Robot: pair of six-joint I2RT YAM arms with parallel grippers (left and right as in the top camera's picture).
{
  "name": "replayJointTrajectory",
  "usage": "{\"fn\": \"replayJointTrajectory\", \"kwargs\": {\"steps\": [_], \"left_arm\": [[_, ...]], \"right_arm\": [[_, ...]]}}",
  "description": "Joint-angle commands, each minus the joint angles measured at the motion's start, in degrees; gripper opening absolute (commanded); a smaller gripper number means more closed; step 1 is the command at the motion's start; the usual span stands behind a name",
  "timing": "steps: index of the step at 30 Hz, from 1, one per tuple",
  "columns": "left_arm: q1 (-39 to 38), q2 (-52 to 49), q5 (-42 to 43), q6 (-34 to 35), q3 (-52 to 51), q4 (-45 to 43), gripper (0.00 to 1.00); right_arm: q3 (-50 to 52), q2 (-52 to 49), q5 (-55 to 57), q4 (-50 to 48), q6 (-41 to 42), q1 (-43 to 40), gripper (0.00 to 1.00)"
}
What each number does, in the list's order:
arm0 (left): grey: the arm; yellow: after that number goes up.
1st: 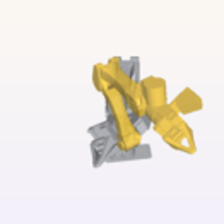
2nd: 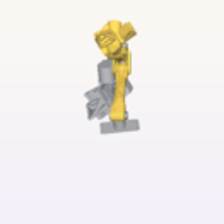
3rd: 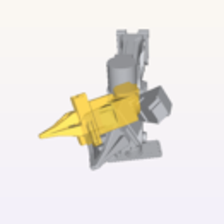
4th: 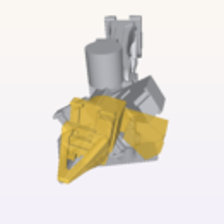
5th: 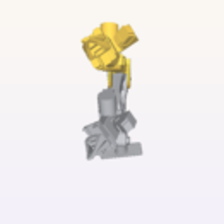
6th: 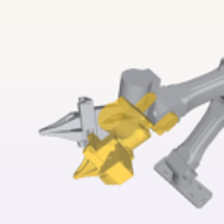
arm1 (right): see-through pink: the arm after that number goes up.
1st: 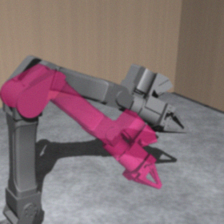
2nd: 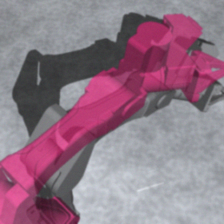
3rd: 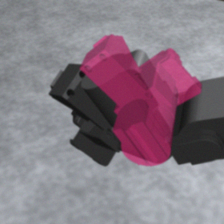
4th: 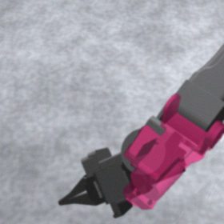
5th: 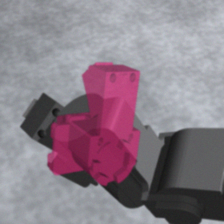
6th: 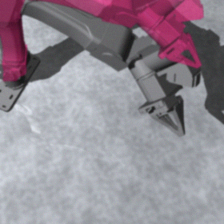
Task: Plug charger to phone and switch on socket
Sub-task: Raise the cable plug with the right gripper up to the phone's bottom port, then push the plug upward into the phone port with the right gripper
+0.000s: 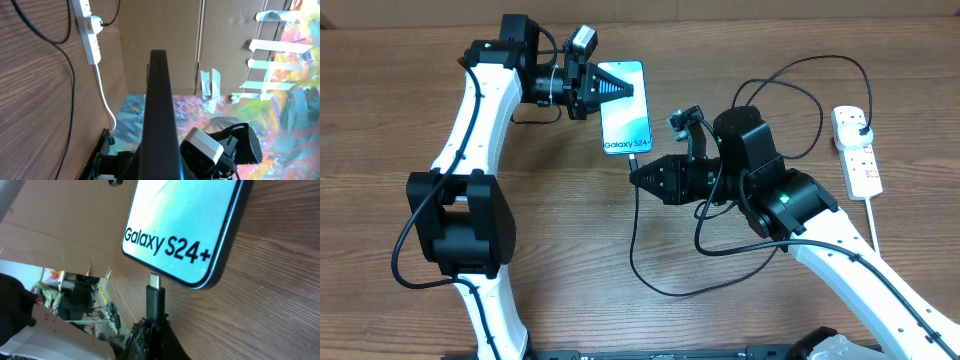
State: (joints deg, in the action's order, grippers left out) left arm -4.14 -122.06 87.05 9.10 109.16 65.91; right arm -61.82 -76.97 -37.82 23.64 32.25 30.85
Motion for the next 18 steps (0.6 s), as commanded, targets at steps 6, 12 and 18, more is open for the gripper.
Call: {"fn": "replayJointTrajectory", "kwargs": {"steps": [6,12,18], "left_arm": [[-0.9,0.7,3.4,1.2,0.6,-0.9,0.04],[-1.4,0.7,3.5,1.2,0.6,-0.9,0.04],[-1.7,0.7,3.5,1.2,0.6,-0.9,0.04]], "right_arm": [[-0.8,0.4,2.0,-0.2,2.3,0.3,0.04],[-0.8,0.3,2.3,-0.2,3.0,0.3,0.04],[-0.8,-0.3,2.4,-0.2,3.6,0.3,0.04]]}}
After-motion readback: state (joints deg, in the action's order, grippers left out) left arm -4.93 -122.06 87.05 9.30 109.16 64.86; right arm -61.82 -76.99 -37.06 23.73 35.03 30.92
